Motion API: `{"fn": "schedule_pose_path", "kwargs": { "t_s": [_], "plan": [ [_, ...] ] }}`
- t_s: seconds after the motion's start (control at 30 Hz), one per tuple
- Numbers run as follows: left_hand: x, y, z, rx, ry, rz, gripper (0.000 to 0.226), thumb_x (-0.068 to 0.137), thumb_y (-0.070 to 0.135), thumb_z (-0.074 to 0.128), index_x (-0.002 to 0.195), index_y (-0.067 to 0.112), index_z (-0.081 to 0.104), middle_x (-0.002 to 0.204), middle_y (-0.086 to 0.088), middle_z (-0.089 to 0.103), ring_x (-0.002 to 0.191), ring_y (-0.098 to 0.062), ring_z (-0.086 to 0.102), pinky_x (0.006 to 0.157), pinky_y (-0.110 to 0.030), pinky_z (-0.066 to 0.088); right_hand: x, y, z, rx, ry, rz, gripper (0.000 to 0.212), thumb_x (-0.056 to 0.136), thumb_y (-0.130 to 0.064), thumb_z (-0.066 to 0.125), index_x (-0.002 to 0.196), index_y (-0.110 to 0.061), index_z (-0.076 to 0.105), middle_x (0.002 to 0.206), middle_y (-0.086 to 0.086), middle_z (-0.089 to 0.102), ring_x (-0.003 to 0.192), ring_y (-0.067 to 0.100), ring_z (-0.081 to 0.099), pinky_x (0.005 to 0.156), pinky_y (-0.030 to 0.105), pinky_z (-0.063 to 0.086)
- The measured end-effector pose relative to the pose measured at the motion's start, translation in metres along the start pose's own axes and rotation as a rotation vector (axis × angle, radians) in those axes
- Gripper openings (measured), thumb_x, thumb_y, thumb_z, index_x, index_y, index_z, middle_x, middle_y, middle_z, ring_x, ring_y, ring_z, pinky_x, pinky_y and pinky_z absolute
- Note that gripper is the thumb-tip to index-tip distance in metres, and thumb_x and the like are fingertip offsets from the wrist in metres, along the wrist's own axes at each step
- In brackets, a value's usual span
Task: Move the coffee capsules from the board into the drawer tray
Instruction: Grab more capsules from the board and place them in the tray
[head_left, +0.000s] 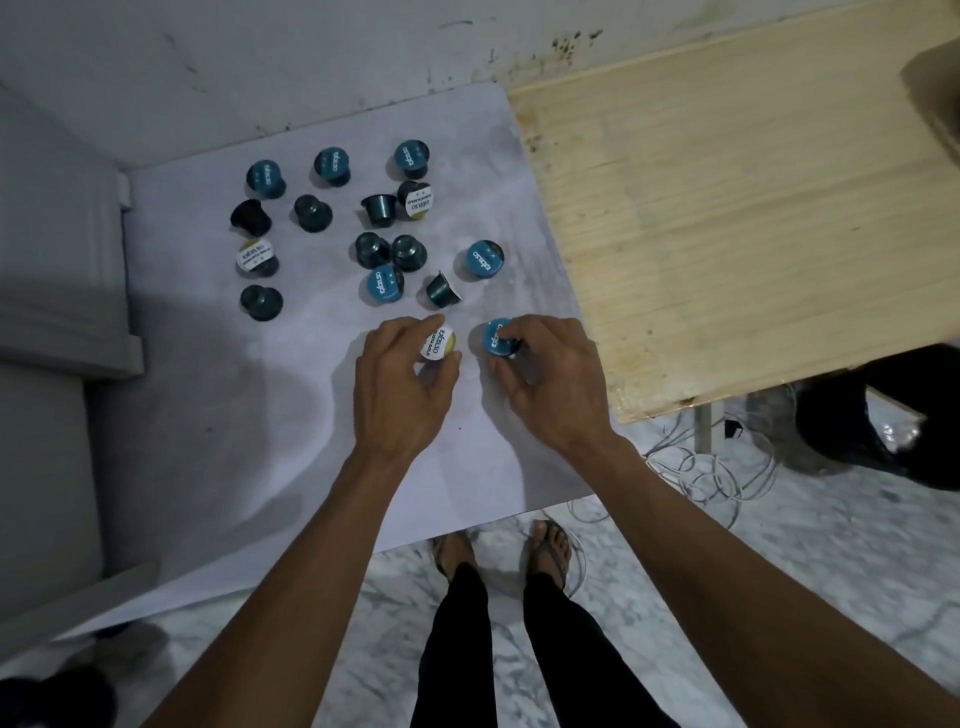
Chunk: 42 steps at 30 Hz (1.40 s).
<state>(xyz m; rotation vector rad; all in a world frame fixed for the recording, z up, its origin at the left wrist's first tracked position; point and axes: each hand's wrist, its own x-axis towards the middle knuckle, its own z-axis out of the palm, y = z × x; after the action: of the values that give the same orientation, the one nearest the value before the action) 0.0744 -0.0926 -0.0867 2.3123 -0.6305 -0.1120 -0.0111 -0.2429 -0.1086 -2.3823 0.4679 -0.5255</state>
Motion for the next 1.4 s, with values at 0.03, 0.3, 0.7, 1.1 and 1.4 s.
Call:
{"fn": "schedule_pose_path", "kwargs": {
  "t_s": [0.03,0.3,0.7,1.1,1.4],
  "plan": [
    [-0.001,0.000,0.002,-0.012,0.010,-0.001,0.040,0.083,0.023,0.074,0.120,0.008,0.065,0.111,-0.008,0.066,0.099,-0.023,0.061,0.087,-0.033,0.052,0.000,0.002,0.001,0.005,0.014,-0.015,0.020,0.083,-0.024,0.069,0.099,-0.014,0.067,0.104,0.001,0.070,0.090,0.027,0.060,0.071,0.044,0.049],
    [-0.015,-0.011,0.017,-0.103,0.138,0.023,0.037,0.086,0.023,0.072,0.118,0.007,0.064,0.115,-0.007,0.068,0.104,-0.021,0.061,0.093,-0.037,0.051,-0.005,0.012,0.009,-0.027,0.063,-0.081,0.024,0.086,-0.025,0.069,0.107,-0.012,0.068,0.110,0.002,0.070,0.097,0.026,0.061,0.077,0.043,0.048],
    [-0.020,-0.009,0.015,-0.228,0.216,-0.021,0.029,0.082,0.020,0.077,0.107,0.008,0.069,0.105,-0.002,0.070,0.091,-0.013,0.063,0.080,-0.014,0.046,-0.008,0.015,0.010,0.054,0.166,-0.097,0.023,0.079,-0.019,0.079,0.098,-0.006,0.073,0.098,0.006,0.074,0.086,0.020,0.061,0.072,0.041,0.053],
    [-0.065,0.000,-0.087,-0.332,0.367,-0.182,0.024,0.080,0.024,0.079,0.102,0.024,0.069,0.101,0.008,0.071,0.089,-0.013,0.066,0.065,-0.038,0.055,-0.017,-0.071,-0.021,0.217,0.048,0.016,0.025,0.077,-0.021,0.081,0.099,-0.012,0.074,0.095,0.000,0.072,0.073,0.016,0.062,0.065,0.017,0.046],
    [-0.118,-0.020,-0.222,-0.230,0.495,-0.253,0.024,0.079,0.024,0.080,0.097,0.034,0.068,0.092,0.015,0.068,0.074,-0.006,0.063,0.060,-0.024,0.052,-0.009,-0.199,-0.019,0.347,-0.031,-0.023,0.025,0.075,-0.033,0.081,0.096,-0.020,0.074,0.092,-0.005,0.072,0.071,0.008,0.061,0.062,0.016,0.046]
  ]
}}
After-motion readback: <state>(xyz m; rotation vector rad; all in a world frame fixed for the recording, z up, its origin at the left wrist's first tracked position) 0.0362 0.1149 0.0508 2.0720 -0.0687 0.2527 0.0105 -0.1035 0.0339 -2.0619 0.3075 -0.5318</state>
